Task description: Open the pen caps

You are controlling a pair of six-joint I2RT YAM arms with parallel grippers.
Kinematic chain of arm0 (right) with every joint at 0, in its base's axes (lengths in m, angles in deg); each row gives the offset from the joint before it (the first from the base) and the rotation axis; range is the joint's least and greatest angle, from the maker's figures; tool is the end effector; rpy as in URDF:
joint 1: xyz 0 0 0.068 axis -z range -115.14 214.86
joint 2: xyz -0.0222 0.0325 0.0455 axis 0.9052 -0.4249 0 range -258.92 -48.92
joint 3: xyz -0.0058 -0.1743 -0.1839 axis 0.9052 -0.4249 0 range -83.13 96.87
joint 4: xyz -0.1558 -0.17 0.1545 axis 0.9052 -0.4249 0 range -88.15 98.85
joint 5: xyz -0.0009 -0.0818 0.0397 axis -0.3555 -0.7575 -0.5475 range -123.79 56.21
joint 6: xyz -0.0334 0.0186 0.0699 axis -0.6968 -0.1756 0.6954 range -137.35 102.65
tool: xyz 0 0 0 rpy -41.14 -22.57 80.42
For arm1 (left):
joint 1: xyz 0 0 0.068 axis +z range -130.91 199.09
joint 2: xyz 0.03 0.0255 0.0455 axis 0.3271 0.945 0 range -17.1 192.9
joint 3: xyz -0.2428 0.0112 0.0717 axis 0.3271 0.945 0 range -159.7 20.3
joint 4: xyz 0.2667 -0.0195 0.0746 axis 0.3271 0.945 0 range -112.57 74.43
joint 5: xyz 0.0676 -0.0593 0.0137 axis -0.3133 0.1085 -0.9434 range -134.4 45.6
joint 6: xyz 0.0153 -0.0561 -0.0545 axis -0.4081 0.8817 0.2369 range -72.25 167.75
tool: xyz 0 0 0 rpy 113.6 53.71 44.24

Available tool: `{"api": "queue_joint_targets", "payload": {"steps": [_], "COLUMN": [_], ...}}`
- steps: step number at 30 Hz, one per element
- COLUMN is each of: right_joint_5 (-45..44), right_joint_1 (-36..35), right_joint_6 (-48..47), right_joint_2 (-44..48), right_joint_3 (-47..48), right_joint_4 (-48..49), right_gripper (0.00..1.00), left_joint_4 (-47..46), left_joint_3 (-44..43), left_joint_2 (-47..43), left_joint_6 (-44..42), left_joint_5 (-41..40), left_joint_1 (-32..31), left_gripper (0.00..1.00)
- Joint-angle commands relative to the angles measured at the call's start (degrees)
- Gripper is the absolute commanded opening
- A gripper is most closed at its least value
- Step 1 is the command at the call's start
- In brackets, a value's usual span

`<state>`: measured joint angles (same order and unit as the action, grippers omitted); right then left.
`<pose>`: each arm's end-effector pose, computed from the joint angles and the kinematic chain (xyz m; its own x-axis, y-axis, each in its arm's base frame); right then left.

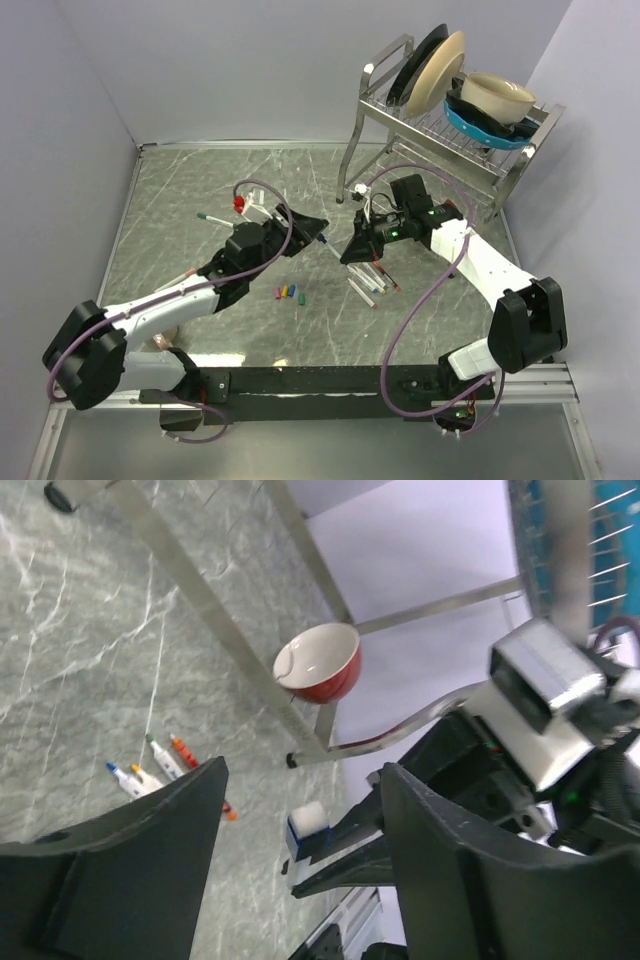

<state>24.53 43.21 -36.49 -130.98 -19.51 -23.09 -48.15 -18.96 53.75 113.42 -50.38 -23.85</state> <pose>0.2797 0.1738 0.2443 -0.4475 -0.3629 -0.8174 -0.8943 0.1789 0.4102 0.2510 -0.2239 0.2428 -0.5799 -0.6983 -0.4197 0.1782 0.3940 -0.9017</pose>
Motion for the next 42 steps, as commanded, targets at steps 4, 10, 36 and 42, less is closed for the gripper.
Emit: {"api": "queue_joint_targets", "payload": {"steps": [4,10,36,42], "right_joint_5": [0.6,0.4,7.7,4.4], "right_joint_1": [-0.1,-1.2,-5.8,-6.5], "right_joint_6": [0.2,-1.1,5.1,4.6], "right_joint_2": [-1.3,-2.2,-4.2,-4.7], "right_joint_3": [0.8,1.0,-1.7,-1.4], "right_joint_4": [1.0,0.2,5.3,4.8], "right_gripper": [0.00,0.02,0.00,0.00], "left_joint_4": [0.4,0.3,1.1,6.2], "left_joint_3": [-3.7,-3.3,-2.2,0.1], "left_joint_2": [3.0,2.8,-7.4,-14.2], "left_joint_6": [0.1,-0.5,-10.6,-8.5], "left_joint_5": [-0.7,-0.3,-13.0,-9.8], "left_joint_1": [-1.9,-2.0,0.2,10.9], "left_gripper": [0.48,0.01,0.01,0.01]}}
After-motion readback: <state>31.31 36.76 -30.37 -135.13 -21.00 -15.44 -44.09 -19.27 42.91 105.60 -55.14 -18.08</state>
